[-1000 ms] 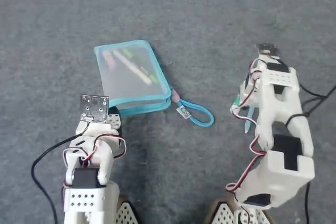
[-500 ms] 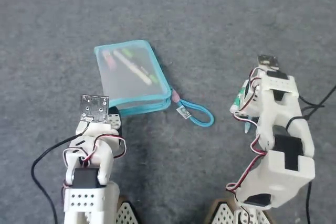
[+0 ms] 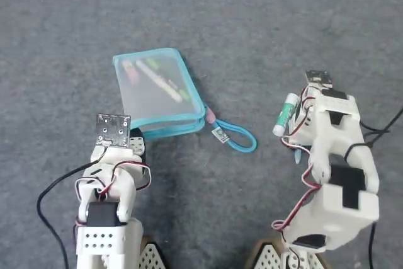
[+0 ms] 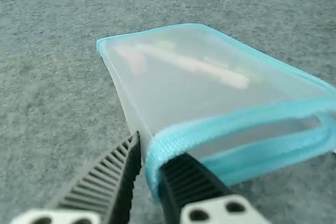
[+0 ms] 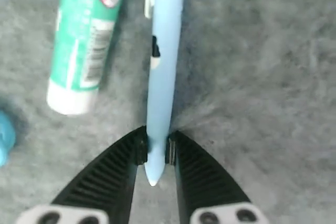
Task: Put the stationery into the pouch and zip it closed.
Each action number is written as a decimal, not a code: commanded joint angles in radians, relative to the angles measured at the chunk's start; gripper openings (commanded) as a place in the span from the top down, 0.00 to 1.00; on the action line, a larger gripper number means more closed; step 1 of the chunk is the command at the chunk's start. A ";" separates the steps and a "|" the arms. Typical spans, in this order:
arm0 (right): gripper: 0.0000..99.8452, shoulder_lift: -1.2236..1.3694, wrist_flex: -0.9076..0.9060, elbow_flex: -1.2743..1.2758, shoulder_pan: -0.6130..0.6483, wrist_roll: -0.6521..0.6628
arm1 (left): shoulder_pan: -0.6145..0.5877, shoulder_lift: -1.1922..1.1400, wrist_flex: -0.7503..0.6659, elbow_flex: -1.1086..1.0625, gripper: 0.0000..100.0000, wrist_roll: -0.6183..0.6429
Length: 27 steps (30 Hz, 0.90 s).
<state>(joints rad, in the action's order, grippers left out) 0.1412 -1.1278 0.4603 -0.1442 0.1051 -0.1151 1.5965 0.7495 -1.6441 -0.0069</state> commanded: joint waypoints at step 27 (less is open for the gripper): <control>0.99 -0.858 -0.533 -0.141 0.619 0.221 | -0.002 0.018 -0.014 0.044 0.99 -0.009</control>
<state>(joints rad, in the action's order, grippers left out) -0.7887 -1.6433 0.4296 0.4081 0.3092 -0.1151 1.5965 0.7495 -1.6441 -0.0069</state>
